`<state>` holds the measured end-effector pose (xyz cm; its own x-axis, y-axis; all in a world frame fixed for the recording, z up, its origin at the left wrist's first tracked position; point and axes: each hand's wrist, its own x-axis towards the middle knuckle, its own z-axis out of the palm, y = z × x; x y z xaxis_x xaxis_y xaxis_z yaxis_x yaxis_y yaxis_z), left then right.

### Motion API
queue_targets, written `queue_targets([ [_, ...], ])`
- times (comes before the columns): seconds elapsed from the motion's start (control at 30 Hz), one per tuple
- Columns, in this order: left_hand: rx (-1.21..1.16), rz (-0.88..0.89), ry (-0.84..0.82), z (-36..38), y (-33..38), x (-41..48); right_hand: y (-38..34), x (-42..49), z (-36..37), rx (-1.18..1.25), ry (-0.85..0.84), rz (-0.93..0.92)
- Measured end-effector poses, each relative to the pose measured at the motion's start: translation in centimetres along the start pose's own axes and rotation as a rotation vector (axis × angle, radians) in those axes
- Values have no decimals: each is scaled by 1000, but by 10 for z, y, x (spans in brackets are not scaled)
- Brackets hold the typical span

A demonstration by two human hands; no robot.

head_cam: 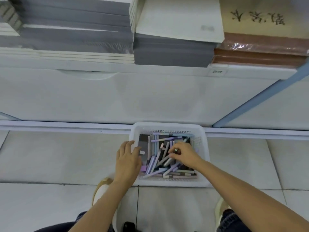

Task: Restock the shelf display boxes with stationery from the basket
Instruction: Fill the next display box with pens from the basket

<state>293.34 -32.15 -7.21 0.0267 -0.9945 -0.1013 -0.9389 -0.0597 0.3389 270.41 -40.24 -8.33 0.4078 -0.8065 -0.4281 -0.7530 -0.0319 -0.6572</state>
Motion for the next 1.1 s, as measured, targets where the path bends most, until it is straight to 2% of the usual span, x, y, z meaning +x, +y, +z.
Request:
queue_targets([
  [0.13,-195,114,-79,-1,23,15,-8,4,-17,148,31,7],
  [0.3,-652,-4,-469,3,62,25,-20,2,-30,395,-72,28],
  [0.43,-760,-101,-508,7,69,32,-23,2,-34,540,-120,45],
  [0.53,-704,-197,-442,8,57,37,-21,7,-38,583,-47,58],
  [0.6,-568,-206,-365,10,43,37,-20,10,-38,489,17,26],
  [0.77,-379,-160,-216,10,23,33,-16,21,-24,-27,116,-169],
  [0.83,-411,-227,-138,7,15,35,-11,31,-16,-245,138,-224],
  [0.93,-537,-353,-102,2,1,36,1,44,-12,-473,64,-141],
  [0.97,-571,-379,-83,1,-3,35,3,47,-12,-506,57,-152],
  [1.03,-619,-414,-58,0,-10,32,1,52,-12,-478,157,-263],
  [1.1,-650,-428,-61,0,-14,30,-14,55,-9,-292,256,-281],
])
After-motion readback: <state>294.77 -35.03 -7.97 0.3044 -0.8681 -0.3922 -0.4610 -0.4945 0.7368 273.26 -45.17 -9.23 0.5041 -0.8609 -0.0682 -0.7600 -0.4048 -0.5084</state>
